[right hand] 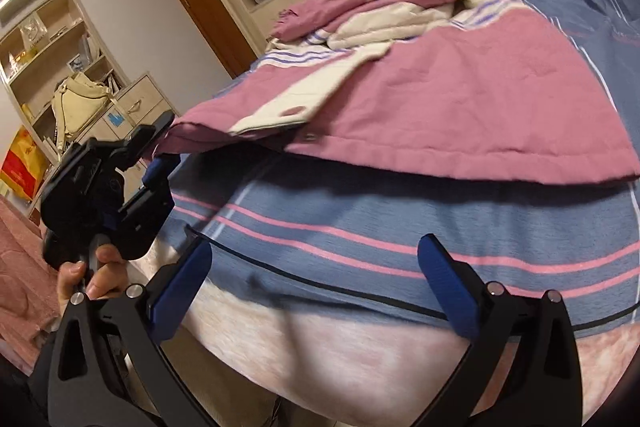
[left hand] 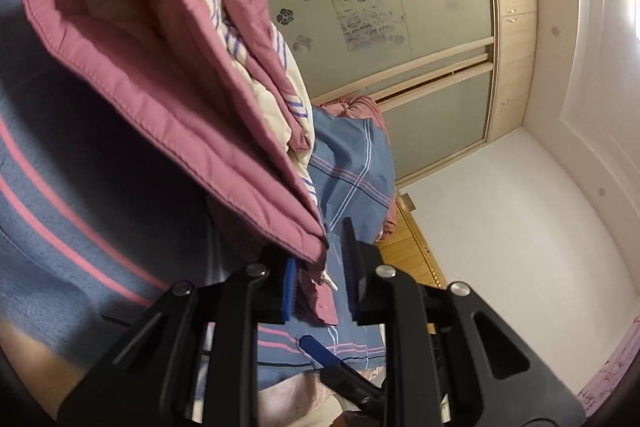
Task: Fold large clothes
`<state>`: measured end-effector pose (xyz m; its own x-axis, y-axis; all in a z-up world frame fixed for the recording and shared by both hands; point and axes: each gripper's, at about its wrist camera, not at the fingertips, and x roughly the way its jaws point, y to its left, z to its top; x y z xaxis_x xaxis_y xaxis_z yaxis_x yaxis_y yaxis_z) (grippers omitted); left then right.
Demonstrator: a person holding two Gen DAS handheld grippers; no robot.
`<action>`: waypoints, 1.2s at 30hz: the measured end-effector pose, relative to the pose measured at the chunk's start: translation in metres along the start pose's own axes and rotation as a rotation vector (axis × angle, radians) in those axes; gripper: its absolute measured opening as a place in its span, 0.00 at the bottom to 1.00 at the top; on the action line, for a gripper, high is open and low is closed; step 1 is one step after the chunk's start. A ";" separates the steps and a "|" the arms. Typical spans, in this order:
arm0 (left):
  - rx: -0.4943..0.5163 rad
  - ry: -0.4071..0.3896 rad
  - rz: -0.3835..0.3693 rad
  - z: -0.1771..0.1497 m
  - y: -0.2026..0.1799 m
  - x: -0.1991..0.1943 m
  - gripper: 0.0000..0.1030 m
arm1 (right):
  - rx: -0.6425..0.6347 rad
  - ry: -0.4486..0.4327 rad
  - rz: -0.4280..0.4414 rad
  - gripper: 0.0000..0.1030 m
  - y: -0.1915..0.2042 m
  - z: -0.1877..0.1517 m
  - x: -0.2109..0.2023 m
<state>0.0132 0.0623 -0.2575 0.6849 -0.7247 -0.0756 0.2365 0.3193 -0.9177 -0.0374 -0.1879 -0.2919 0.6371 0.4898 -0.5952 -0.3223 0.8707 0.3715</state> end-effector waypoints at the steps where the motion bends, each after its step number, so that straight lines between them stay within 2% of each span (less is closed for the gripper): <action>1: 0.008 0.001 0.005 0.001 -0.003 0.001 0.18 | -0.040 0.001 -0.018 0.99 0.008 0.000 0.004; 3: 0.042 0.003 0.041 0.002 -0.004 0.001 0.17 | -0.090 0.009 -0.042 0.99 0.019 0.000 0.011; 5: 0.071 0.009 0.093 0.004 -0.006 0.002 0.18 | -0.088 0.032 -0.036 0.99 0.022 -0.001 0.017; 7: 0.122 0.018 0.164 0.010 -0.010 0.007 0.22 | -0.068 0.050 -0.023 0.99 0.020 -0.003 0.021; 8: 0.175 0.022 0.207 0.013 -0.015 0.011 0.31 | -0.064 0.051 -0.024 0.99 0.019 -0.003 0.021; 9: 0.231 0.029 0.249 0.014 -0.020 0.017 0.47 | -0.060 0.054 -0.024 0.99 0.017 -0.003 0.021; 11: 0.349 0.042 0.305 0.012 -0.029 0.031 0.58 | -0.054 0.058 -0.021 0.99 0.014 -0.003 0.021; 13: 0.435 0.067 0.316 0.006 -0.035 0.048 0.58 | -0.037 0.059 -0.016 0.99 0.011 -0.001 0.020; 15: 0.444 0.084 0.303 0.002 -0.038 0.057 0.47 | -0.026 0.058 -0.018 0.99 0.009 -0.002 0.017; 19: 0.334 0.088 0.169 0.010 -0.041 0.052 0.47 | -0.006 0.053 -0.023 0.99 0.002 -0.001 0.014; 24: 0.353 0.197 0.075 0.006 -0.060 0.046 0.47 | 0.032 0.052 0.000 0.99 -0.004 -0.001 0.011; 29: 0.404 0.265 0.052 -0.007 -0.071 0.051 0.47 | 0.040 0.048 0.003 0.99 -0.003 -0.003 0.011; 33: 0.299 0.277 -0.018 0.000 -0.058 0.053 0.47 | -0.036 0.023 -0.110 0.99 0.009 0.007 0.021; 35: 0.301 0.272 -0.026 0.003 -0.062 0.053 0.47 | -0.075 -0.007 -0.195 0.99 0.019 0.014 0.028; 36: 0.324 0.269 -0.014 0.004 -0.066 0.053 0.47 | -0.074 -0.013 -0.207 0.99 0.022 0.016 0.031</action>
<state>0.0364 0.0053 -0.1993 0.4859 -0.8502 -0.2027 0.4781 0.4527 -0.7527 -0.0132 -0.1541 -0.2909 0.7039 0.2997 -0.6440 -0.2339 0.9538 0.1883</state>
